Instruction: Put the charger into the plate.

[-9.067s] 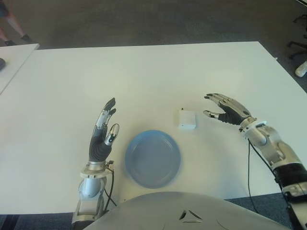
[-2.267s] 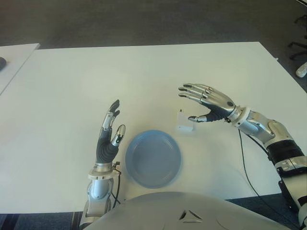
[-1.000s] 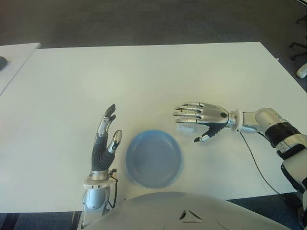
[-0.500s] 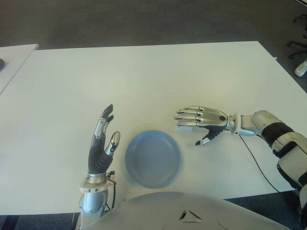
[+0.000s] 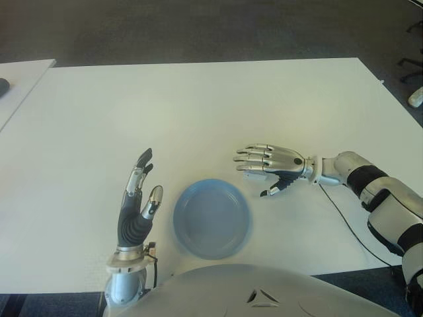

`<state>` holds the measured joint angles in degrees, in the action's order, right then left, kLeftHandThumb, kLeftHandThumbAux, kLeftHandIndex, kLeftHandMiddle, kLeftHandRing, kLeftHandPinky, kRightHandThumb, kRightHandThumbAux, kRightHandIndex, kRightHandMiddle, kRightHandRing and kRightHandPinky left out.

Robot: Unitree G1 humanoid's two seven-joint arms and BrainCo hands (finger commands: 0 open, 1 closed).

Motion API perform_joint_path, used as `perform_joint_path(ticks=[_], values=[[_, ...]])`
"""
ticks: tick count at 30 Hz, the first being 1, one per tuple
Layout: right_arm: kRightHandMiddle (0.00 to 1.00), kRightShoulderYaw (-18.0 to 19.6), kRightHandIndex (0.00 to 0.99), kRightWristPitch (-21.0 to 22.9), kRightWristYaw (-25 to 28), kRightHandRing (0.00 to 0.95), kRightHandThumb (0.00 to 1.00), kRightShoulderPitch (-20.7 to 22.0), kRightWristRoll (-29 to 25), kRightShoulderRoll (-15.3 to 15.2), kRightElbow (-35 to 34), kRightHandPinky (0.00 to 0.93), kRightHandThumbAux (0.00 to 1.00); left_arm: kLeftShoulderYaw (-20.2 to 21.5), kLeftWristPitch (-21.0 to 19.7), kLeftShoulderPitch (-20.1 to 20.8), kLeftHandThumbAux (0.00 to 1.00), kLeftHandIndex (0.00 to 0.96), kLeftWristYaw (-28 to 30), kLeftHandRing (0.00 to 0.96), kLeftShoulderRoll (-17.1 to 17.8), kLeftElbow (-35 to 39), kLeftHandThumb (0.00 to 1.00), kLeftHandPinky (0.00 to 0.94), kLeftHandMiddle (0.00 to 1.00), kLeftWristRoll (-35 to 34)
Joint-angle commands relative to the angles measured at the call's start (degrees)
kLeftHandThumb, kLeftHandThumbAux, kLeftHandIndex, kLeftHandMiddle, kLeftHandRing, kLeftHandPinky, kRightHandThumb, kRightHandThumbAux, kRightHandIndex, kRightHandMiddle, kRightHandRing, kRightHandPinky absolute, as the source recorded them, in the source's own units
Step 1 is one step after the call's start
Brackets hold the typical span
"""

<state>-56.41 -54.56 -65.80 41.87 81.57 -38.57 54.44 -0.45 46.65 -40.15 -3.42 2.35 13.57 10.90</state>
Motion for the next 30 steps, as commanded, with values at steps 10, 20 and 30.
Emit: perform_joint_path(ticks=[10,20,30], values=[[0.0,-4.3,0.0,2.7,-3.0,0.0,0.272,0.0,1.1,1.3,1.2,0.046,0.323,0.1,0.1,-4.2,0.325,0.078,-0.1,0.062,-0.7,2.3,0.347,0.053,0.075,-0.4],[0.0,-6.2,0.0,2.3,-4.7,0.0,0.251,-0.2,0.1,2.0,1.0,0.046,0.335,0.4,1.8,-5.6,0.341,0.058,0.3,0.044,0.0,1.3,0.314,0.036,0.061,-0.9],[0.0,-7.3,0.0,2.7,-5.5,0.0,0.246,-0.3,0.3,1.7,-0.2,0.045,0.362,1.2,3.0,-7.1,0.331,0.064,-0.2,0.042,-0.5,2.5,0.303,0.027,0.065,0.9]])
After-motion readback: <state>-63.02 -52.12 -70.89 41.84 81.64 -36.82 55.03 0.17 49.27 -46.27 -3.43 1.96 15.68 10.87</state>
